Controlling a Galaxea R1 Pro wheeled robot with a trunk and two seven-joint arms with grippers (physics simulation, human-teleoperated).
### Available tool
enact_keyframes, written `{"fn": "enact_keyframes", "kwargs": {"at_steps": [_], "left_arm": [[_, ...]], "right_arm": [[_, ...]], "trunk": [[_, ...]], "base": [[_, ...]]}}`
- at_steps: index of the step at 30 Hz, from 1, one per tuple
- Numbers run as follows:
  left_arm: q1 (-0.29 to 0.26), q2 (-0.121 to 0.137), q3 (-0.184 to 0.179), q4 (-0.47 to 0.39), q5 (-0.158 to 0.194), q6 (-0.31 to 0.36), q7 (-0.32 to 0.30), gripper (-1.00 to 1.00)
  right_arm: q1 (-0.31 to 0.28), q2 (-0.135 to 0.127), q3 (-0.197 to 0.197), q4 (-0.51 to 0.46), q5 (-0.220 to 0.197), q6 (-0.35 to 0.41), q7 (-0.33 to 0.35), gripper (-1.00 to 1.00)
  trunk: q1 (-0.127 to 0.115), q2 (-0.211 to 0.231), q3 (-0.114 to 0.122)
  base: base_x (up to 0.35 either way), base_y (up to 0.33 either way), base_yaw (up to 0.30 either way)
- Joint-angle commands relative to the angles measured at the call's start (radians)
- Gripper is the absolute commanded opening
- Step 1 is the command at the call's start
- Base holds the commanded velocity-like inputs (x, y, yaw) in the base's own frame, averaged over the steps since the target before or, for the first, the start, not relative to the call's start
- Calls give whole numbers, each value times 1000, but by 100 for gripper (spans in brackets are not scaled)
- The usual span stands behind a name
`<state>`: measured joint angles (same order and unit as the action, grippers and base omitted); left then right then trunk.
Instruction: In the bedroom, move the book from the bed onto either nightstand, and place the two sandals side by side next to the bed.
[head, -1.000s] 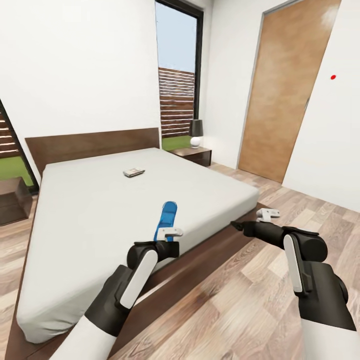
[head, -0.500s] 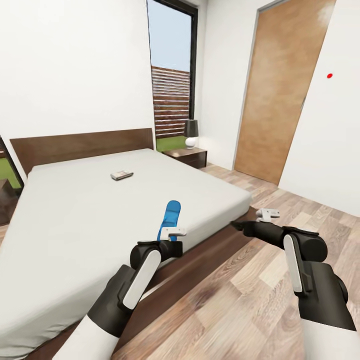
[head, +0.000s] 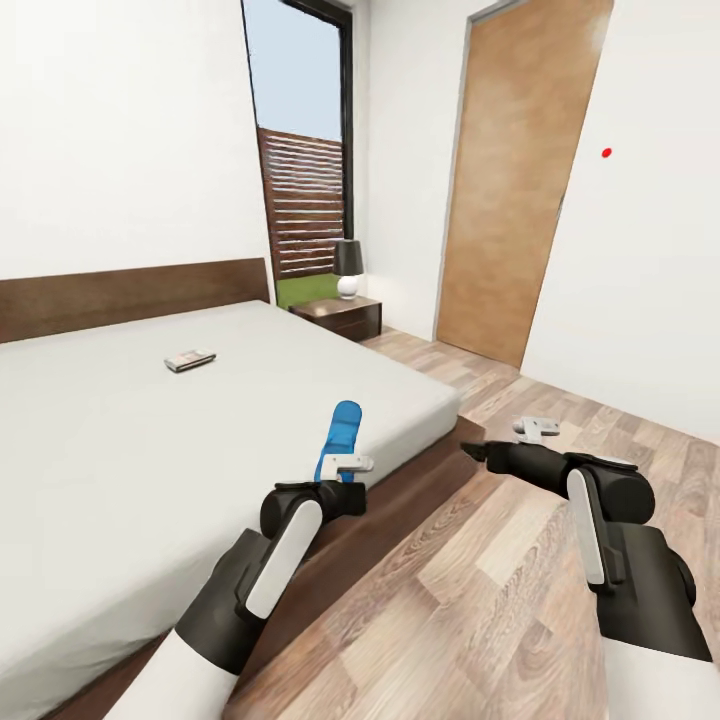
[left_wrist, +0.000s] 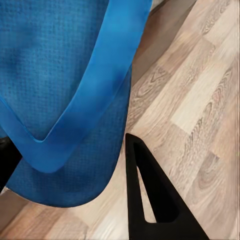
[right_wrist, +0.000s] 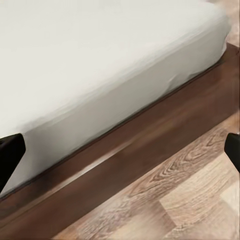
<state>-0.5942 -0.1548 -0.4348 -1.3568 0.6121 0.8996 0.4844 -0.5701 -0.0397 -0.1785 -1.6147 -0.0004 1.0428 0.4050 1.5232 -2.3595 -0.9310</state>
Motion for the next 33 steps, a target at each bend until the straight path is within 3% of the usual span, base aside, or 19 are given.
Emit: {"fn": "enact_keyframes", "kwargs": {"at_steps": [1, 33], "left_arm": [[-1, 0, -1, -1, 9, 2, 10, -100], [-1, 1, -1, 5, 7, 2, 10, -100]], "right_arm": [[-1, 0, -1, -1, 0, 4, 3, 100], [1, 0, 1, -1, -1, 4, 6, 100]], "trunk": [[0, 0, -1], [0, 0, -1]], "base": [[187, -284, -247], [187, -285, -265]]}}
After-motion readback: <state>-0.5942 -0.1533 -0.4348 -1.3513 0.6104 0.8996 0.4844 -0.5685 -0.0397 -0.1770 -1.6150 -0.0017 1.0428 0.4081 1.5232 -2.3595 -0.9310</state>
